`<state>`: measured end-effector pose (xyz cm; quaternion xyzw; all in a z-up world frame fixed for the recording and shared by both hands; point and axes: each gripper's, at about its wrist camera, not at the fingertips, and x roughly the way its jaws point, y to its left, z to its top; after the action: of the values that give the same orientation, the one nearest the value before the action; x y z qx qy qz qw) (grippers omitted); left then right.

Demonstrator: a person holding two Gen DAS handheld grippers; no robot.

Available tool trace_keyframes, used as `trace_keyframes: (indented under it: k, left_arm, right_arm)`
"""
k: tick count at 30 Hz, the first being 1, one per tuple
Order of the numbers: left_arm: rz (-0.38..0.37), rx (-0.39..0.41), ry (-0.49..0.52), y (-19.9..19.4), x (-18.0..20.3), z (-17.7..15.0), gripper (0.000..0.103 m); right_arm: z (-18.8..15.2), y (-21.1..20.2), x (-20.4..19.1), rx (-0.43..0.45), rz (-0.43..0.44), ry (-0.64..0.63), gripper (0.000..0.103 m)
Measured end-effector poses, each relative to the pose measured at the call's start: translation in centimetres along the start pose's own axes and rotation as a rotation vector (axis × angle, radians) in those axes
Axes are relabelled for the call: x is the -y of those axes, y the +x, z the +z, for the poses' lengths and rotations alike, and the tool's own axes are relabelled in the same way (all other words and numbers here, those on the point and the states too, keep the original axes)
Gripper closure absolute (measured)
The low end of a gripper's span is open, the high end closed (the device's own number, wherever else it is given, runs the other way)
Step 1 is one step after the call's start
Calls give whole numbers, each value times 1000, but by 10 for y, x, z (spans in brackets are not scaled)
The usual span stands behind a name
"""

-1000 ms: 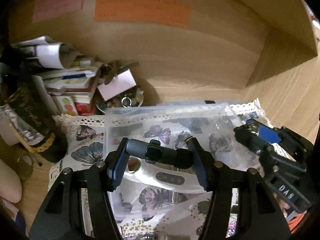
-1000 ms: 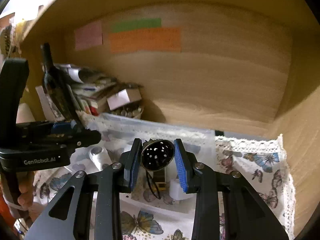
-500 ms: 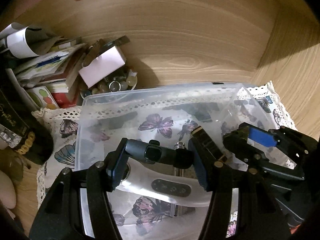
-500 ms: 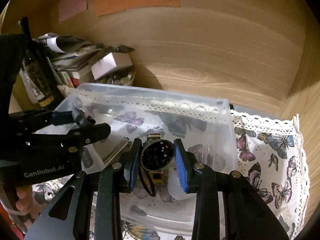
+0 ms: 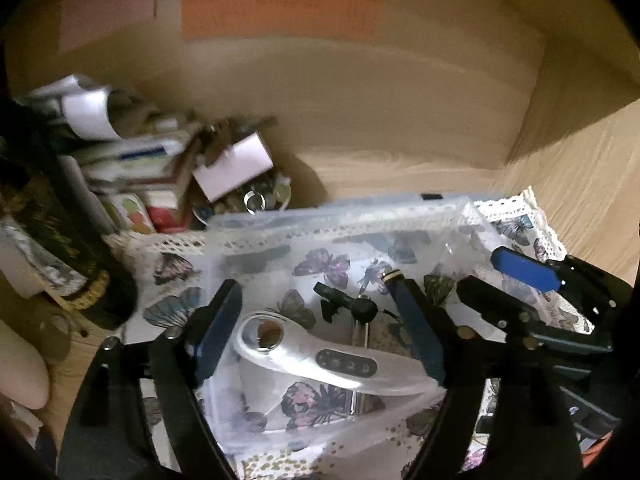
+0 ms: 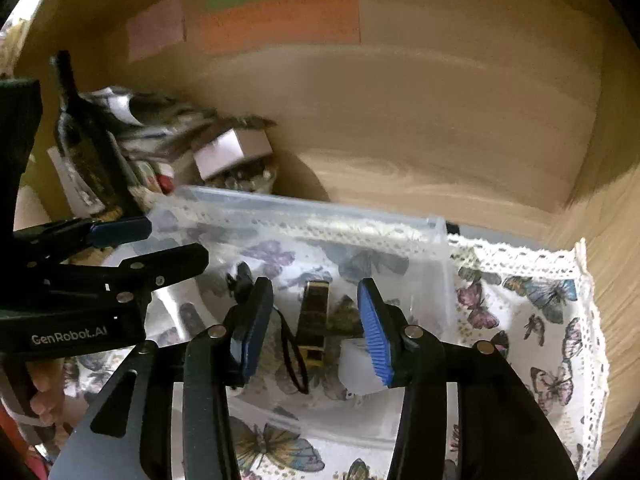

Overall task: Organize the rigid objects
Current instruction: 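Drop the black cylinder into the box with left tool while right drops its part, then grasp the key ring with the left tool while the right grasps the black stick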

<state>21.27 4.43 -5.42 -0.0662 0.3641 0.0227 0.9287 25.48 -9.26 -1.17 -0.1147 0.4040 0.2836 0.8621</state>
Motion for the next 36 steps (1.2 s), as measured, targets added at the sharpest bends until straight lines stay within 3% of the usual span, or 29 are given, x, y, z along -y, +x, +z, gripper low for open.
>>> trace_keyframes:
  k: [9, 15, 25, 36]
  left_arm:
    - [27, 100, 28, -54, -8, -16, 6]
    - [55, 78, 57, -71, -15, -43, 5]
    - [28, -75, 54, -58, -21, -99, 4]
    - [-32, -250, 147, -20, 16, -132, 4]
  right_arm:
    - [-5, -60, -8, 121, 7, -39, 49]
    - [-23, -86, -8, 146, -16, -54, 47]
    - [-71, -81, 5, 41, -24, -11, 45]
    - [-120, -55, 6, -127, 3, -11, 45]
